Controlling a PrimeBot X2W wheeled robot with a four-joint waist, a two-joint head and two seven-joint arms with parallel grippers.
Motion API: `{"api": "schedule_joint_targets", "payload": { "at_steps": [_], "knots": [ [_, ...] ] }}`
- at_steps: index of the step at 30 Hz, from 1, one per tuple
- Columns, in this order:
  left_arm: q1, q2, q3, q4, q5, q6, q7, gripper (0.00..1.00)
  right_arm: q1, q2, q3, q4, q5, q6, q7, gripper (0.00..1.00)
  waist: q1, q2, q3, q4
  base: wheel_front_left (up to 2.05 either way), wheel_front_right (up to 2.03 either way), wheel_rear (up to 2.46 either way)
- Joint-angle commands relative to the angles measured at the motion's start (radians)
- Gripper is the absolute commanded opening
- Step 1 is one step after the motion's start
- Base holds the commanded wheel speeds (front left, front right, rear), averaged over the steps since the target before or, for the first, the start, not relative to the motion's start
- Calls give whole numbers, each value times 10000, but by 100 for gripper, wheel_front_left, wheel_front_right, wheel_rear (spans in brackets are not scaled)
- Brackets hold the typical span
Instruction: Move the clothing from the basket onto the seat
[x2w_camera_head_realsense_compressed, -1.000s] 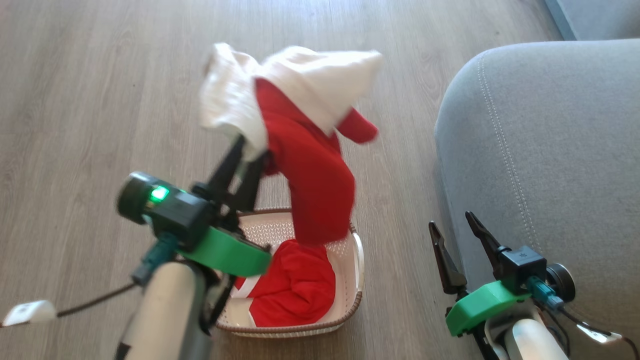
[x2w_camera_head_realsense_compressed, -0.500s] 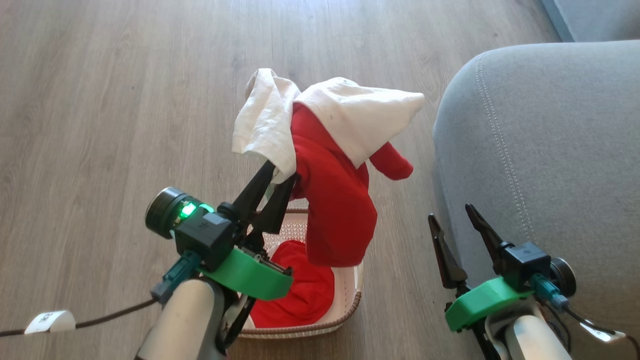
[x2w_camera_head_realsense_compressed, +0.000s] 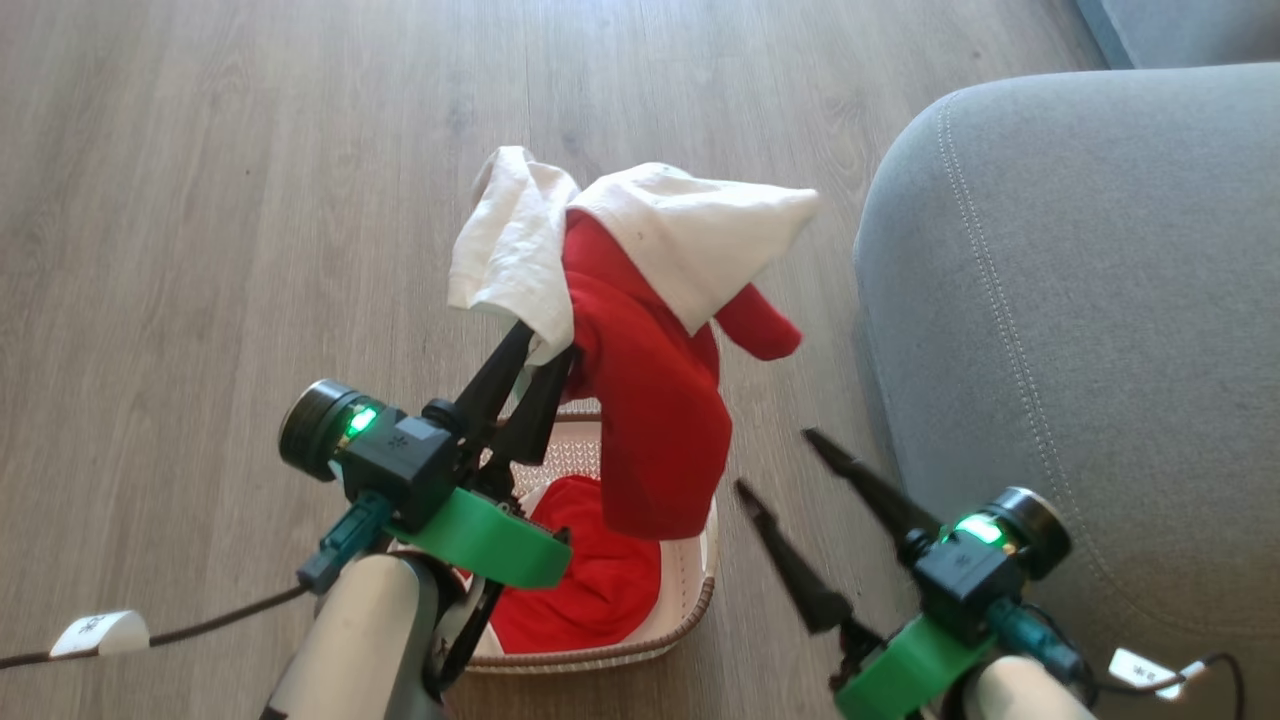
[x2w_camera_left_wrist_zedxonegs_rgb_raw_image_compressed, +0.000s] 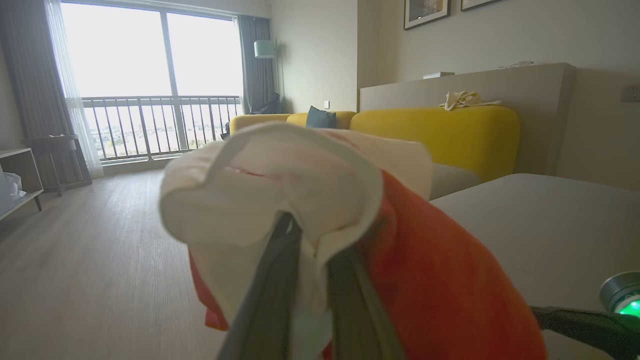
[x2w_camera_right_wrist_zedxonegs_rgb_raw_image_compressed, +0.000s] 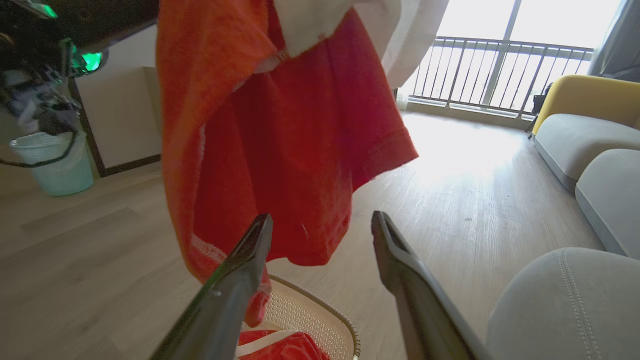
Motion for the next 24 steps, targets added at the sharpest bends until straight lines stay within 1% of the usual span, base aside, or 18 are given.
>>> {"api": "schedule_joint_targets", "payload": {
  "at_steps": [1,6,9,13,16,22,24],
  "knots": [
    [-584,-10,454,-261,103,-51,-64,0,-283,-277,541,-652,154,71,-23,100,1,-1,45,-20,0,0,0],
    [-759,-10,687,99,250,-161,-64,0,-431,-1026,1809,-1717,345,71,-23,100,1,-1,135,-28,0,0,0],
    [-822,-10,746,190,378,-214,-64,0,-541,-1158,1992,-2026,393,71,-23,100,1,-1,169,-60,0,0,0],
    [-816,-10,449,53,395,-270,-64,0,-657,-891,1651,-1798,173,71,-23,100,1,-1,183,-31,0,0,0],
    [-781,-10,116,-32,182,-290,-64,0,-883,-688,1555,-1503,-158,71,-23,100,1,-1,190,46,0,0,0],
    [-734,-10,-719,-61,47,-310,-65,0,-1484,-394,1404,-857,-716,71,-23,100,1,-1,125,284,0,0,0],
    [-722,-10,-973,-98,19,-295,-65,0,-1589,-266,1155,-579,-960,71,-23,100,1,-1,79,369,0,0,0]
  ]
}}
